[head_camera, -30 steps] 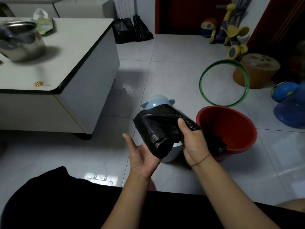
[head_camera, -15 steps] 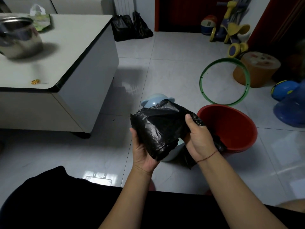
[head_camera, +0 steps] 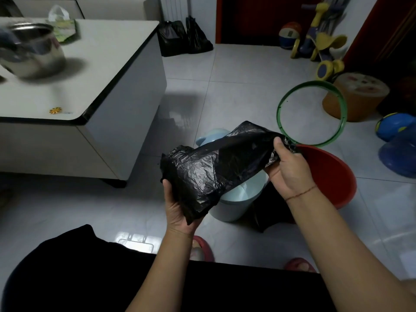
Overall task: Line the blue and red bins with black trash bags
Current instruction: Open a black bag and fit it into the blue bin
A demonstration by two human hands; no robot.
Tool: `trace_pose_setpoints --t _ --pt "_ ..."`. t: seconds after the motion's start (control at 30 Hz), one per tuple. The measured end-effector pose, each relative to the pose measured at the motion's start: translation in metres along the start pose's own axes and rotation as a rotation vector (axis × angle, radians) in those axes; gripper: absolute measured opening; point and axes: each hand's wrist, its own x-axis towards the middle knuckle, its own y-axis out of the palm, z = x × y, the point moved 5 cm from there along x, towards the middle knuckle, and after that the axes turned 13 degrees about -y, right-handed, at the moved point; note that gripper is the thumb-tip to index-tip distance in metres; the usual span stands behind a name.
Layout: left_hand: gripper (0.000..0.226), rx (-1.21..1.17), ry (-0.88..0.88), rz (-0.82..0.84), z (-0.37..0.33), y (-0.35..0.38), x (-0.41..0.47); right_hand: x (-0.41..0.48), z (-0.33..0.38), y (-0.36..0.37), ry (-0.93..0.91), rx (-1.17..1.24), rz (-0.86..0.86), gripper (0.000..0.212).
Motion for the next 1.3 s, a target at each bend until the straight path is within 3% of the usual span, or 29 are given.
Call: trace_pose_setpoints --t 0.27,0.33,0.47,0.53,0.67,1.03,1.1,1.3 --pt "0.071 0.102 0.034 -0.129 -0.065 -0.03 -0.013 0.033 0.007 0.053 -0.02 -0.064 0.134 0.017" --pt "0.069 0.101 0.077 -0.262 -0.082 -0.044 -0.016 0.039 0.013 0.067 -0.024 -0.073 0.186 0.017" --pt "0.038 0.18 0.064 -0.509 -0.101 -0.078 -0.015 0.039 0.014 0.072 0.028 -0.069 0.288 0.021" --pt "0.049 0.249 0.045 -0.646 -0.106 -0.094 -0.011 0.037 0.008 0.066 0.056 -0.078 0.325 0.024" --pt "0.064 0.407 -0.018 -0.822 -0.106 -0.133 0.006 0.038 -0.019 0.04 0.129 -0.133 0.292 0.023" --pt "0.049 0.787 -0.396 -1.197 -0.099 -0.274 0.039 0.064 -0.097 -0.037 0.297 -0.248 0.244 0.033" --pt "0.048 0.795 -0.406 -1.256 -0.098 -0.292 0.044 0.067 -0.109 -0.045 0.314 -0.256 0.233 0.034" --pt "0.017 0.993 -0.344 -1.373 -0.09 -0.307 0.052 0.071 -0.128 -0.063 0.338 -0.227 0.179 0.036"
